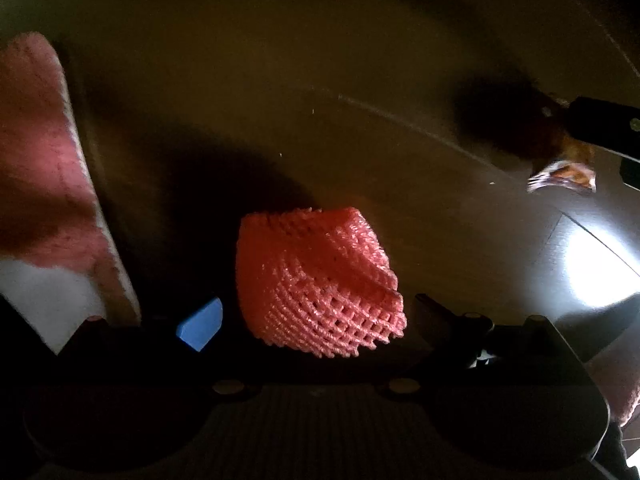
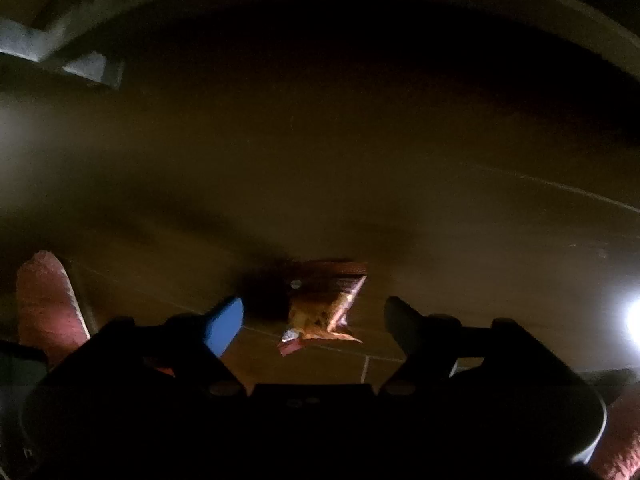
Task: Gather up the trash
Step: 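Grasp the red foam net with the left gripper while the right grasps the orange snack packet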
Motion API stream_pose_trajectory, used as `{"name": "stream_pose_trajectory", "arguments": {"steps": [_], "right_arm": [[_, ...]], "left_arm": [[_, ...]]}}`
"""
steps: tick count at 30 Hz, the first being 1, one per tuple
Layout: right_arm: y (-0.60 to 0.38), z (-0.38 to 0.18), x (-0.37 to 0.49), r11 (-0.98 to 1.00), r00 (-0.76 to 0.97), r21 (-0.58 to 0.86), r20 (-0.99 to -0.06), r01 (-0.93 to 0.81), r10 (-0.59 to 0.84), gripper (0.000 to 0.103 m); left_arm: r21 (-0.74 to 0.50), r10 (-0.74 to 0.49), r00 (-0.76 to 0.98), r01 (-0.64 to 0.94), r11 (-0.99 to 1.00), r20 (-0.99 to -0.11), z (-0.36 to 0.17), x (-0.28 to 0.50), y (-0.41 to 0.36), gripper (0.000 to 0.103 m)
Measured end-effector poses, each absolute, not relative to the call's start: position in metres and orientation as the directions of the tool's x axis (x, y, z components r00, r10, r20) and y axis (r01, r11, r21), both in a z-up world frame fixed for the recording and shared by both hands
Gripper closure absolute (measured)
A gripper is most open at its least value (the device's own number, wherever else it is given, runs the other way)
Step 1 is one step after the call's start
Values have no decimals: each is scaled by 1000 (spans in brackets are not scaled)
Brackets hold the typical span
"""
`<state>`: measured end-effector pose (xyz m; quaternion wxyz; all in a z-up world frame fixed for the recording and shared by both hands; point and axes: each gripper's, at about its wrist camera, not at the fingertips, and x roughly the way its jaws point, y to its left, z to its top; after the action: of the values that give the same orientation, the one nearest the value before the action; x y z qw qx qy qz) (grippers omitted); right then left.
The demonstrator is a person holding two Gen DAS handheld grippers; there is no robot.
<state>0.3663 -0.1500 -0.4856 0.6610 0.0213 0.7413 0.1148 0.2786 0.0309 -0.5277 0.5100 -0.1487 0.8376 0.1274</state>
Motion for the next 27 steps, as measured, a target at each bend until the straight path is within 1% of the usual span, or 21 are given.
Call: {"name": "stream_pose_trajectory", "arguments": {"steps": [3,5,6,7,8,9,10,11,12,14,16,17,19,27], "right_arm": [[-144,-498,365,972,-140,191,-975,-135,172,33],[-141,-502,366,973,-149,182,-976,-144,160,42],[-140,-505,366,973,-152,176,-976,-148,153,44],[-140,-506,366,974,-154,168,-977,-151,145,49],[-139,-507,367,975,-155,161,-978,-152,138,55],[-139,-508,367,976,-155,159,-979,-151,135,57],[-140,-509,367,976,-155,157,-979,-148,134,61],[-140,-508,368,977,-154,157,-979,-144,135,63],[-140,-508,368,977,-152,157,-979,-144,135,64],[-140,-505,367,976,-147,158,-980,-150,136,67],[-139,-502,364,976,-136,154,-982,-152,133,68],[-140,-499,363,977,-133,152,-982,-149,133,68],[-144,-489,362,979,-126,152,-983,-133,136,69],[-171,-417,347,985,-39,173,-984,-26,172,70]], "left_arm": [[48,-137,-439,-385,922,-888,-535,277,31,3],[39,-142,-435,-381,924,-889,-536,277,30,13],[35,-147,-437,-381,924,-888,-537,277,31,16],[33,-151,-439,-383,923,-886,-537,277,31,24],[33,-152,-441,-384,923,-884,-538,276,32,29],[33,-154,-444,-385,922,-883,-538,276,33,32],[34,-151,-445,-382,923,-883,-537,276,33,40],[37,-148,-446,-379,925,-883,-537,276,32,49],[34,-150,-445,-378,925,-883,-536,276,32,54],[40,-138,-441,-370,928,-887,-533,278,31,70],[50,-123,-439,-362,931,-890,-530,280,31,75],[54,-117,-434,-363,930,-893,-527,281,32,79],[57,-113,-424,-369,928,-898,-520,280,38,83],[23,-92,-308,-350,937,-947,-450,308,36,84]]}}
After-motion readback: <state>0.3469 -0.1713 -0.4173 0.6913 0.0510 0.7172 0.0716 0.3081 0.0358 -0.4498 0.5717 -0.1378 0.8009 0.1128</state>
